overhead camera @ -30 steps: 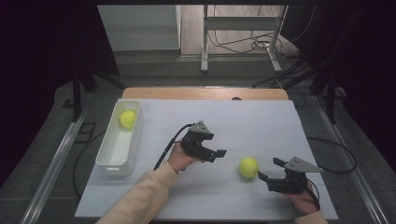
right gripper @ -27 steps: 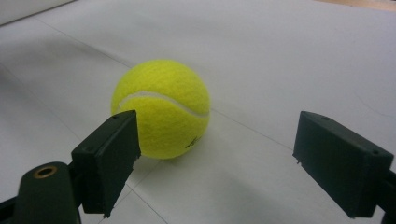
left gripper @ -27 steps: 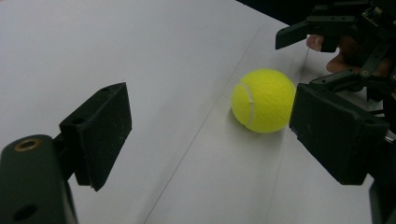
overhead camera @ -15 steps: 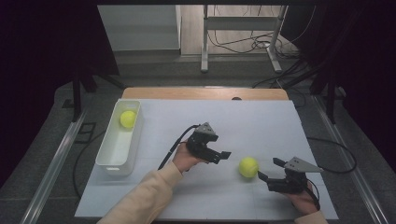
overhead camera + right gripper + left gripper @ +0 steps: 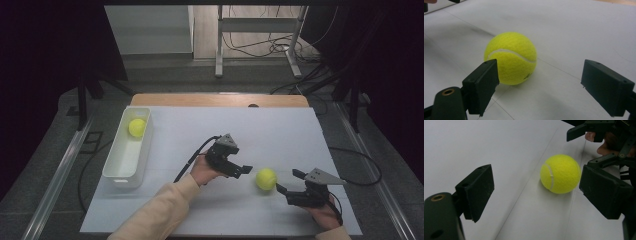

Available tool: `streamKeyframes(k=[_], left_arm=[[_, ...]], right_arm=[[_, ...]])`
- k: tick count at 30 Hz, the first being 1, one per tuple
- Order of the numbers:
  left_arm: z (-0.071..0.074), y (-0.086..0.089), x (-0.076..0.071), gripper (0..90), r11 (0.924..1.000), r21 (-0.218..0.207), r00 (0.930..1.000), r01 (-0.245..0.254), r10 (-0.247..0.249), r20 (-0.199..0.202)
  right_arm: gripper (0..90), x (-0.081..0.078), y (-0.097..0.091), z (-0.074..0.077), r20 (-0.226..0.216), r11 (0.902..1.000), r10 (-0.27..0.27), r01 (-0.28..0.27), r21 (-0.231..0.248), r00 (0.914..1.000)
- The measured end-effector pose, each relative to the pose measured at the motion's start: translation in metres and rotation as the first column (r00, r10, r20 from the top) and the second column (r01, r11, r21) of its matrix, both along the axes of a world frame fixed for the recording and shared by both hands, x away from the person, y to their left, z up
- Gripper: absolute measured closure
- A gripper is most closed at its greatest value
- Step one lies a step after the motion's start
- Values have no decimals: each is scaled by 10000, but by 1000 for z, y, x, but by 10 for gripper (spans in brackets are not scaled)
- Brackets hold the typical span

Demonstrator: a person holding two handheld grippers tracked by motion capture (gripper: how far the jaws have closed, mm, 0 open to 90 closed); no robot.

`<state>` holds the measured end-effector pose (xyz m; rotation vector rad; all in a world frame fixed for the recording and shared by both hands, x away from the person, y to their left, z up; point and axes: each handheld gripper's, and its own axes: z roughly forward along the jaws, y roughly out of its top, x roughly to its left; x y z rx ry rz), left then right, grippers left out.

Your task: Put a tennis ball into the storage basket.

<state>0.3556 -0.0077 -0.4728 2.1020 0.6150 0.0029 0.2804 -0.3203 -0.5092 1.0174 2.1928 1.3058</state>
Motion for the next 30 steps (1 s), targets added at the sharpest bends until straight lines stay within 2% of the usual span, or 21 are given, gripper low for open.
streamKeyframes(k=[16, 30], left_arm=[[-5, -19, -4, 128, 9990, 157, 9991, 426, -425, -92], [-16, -35, -6, 123, 9955, 307, 9958, 891, -884, -230]], right_arm=[[149, 0, 0, 0, 7, 10000, 14, -14, 51, 10000], [149, 0, 0, 0, 16, 10000, -21, 21, 30, 10000]])
